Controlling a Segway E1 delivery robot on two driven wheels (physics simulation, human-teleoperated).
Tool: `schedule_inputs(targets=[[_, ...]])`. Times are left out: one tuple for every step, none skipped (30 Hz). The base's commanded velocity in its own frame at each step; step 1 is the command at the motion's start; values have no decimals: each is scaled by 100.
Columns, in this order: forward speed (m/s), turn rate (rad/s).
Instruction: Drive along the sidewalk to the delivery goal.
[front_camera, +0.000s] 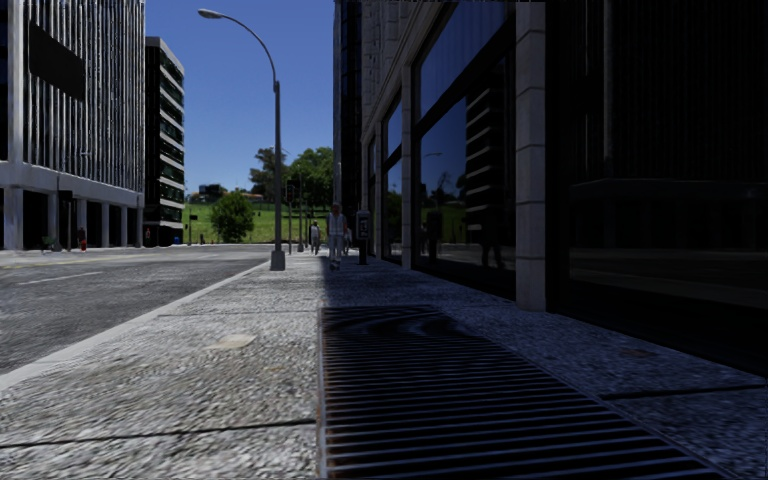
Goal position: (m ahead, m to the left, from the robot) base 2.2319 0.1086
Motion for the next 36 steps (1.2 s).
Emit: schedule_inputs(targets=[[147, 77], [147, 71], [147, 71], [147, 69], [147, 69], [148, 68], [148, 68], [148, 56], [148, 36], [148, 0], [148, 0], [148, 0], [148, 0], [148, 0], [148, 0], [148, 0], [148, 0], [148, 0], [148, 0], [148, 0], [148, 0], [148, 0], [148, 0], [150, 0], [200, 0], [200, 0], [200, 0], [200, 0], [200, 0], [200, 0], [200, 0], [200, 0], [200, 0], [200, 0], [200, 0], [200, 0]])
